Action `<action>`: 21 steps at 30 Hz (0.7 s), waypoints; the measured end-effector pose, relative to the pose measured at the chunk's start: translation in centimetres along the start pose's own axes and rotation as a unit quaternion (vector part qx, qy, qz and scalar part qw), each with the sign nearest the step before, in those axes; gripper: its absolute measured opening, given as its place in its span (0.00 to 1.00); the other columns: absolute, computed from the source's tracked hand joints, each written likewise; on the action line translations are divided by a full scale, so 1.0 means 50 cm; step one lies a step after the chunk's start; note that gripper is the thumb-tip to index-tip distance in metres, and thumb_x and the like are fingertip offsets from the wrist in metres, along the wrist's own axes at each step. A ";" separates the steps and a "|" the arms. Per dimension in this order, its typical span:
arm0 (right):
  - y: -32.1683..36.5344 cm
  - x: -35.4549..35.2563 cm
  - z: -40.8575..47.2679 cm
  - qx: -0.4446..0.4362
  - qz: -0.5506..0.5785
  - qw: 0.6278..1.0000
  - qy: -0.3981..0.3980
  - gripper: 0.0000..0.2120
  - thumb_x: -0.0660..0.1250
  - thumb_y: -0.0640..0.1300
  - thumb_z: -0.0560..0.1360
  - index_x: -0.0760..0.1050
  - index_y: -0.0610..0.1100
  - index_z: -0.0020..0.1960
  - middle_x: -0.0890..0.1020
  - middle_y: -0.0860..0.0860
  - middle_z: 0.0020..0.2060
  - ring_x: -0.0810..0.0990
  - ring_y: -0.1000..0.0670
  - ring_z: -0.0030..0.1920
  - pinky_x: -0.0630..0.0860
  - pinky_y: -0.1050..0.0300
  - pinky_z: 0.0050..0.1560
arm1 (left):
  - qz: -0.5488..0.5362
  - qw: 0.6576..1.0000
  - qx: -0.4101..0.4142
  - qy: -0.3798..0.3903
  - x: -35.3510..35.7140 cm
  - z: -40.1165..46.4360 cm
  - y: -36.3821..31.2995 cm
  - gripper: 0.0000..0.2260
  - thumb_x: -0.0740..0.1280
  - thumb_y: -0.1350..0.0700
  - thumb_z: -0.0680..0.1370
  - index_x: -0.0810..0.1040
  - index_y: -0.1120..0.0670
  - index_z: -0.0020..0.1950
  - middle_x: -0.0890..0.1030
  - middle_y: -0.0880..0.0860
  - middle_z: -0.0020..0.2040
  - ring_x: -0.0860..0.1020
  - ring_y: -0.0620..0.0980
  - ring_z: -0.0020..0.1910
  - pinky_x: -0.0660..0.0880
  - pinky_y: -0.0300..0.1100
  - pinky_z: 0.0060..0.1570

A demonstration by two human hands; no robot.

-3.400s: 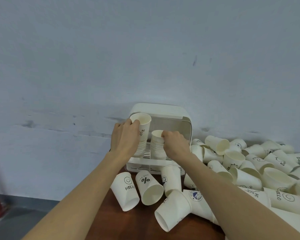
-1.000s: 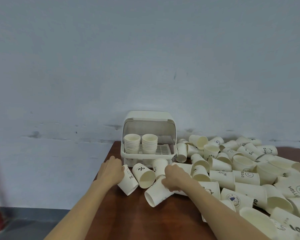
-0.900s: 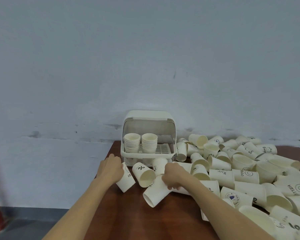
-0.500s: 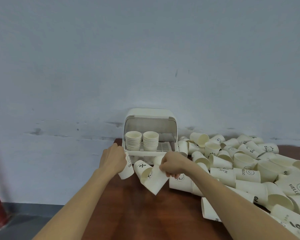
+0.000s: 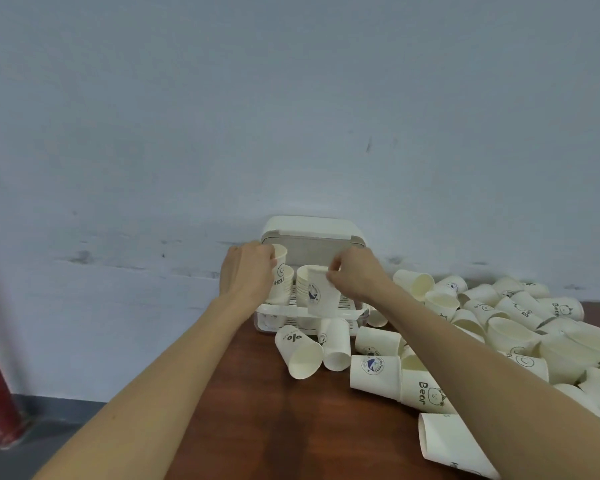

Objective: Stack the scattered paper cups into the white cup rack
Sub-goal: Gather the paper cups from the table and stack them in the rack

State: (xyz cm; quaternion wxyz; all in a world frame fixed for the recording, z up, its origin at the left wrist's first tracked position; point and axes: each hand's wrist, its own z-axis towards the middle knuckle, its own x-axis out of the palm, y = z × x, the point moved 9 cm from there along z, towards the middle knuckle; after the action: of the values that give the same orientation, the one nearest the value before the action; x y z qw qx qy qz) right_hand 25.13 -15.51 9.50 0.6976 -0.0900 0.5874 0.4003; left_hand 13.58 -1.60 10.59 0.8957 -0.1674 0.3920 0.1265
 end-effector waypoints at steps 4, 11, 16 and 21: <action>0.010 -0.022 0.028 -0.008 0.016 0.995 -0.095 0.08 0.63 0.41 0.75 0.81 0.43 0.45 0.83 0.46 0.44 0.79 0.44 0.47 0.77 0.51 0.47 | 0.010 0.999 -0.010 -0.042 -0.018 0.030 -0.005 0.11 0.58 0.55 0.82 0.79 0.56 0.52 0.82 0.59 0.47 0.76 0.61 0.47 0.59 0.43 0.42; -0.001 0.001 0.077 -0.013 0.004 0.990 -0.143 0.09 0.59 0.42 0.77 0.79 0.42 0.48 0.81 0.43 0.43 0.78 0.41 0.47 0.77 0.47 0.45 | 0.020 0.999 -0.011 -0.036 0.017 0.075 -0.007 0.12 0.56 0.54 0.83 0.78 0.56 0.56 0.80 0.60 0.47 0.73 0.59 0.48 0.62 0.44 0.49; -0.025 0.037 0.107 -0.005 0.004 0.991 -0.131 0.09 0.60 0.42 0.77 0.79 0.42 0.48 0.81 0.44 0.42 0.78 0.41 0.46 0.78 0.46 0.45 | 0.006 1.000 0.003 -0.027 0.081 0.093 0.002 0.12 0.56 0.55 0.82 0.79 0.55 0.52 0.81 0.57 0.45 0.74 0.57 0.46 0.64 0.46 0.52; -0.037 0.095 0.128 -0.003 -0.011 0.998 -0.059 0.10 0.61 0.44 0.77 0.81 0.45 0.50 0.83 0.44 0.43 0.79 0.41 0.48 0.78 0.46 0.46 | -0.009 1.000 0.011 -0.022 0.133 0.087 0.016 0.11 0.58 0.56 0.81 0.79 0.56 0.47 0.81 0.55 0.43 0.75 0.56 0.44 0.66 0.47 0.51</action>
State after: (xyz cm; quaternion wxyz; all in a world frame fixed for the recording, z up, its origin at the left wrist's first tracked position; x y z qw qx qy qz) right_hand 31.11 -10.78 6.51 0.7354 -0.0749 0.5425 0.3991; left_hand 20.58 1.51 8.24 0.9071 -0.1582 0.3720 0.1174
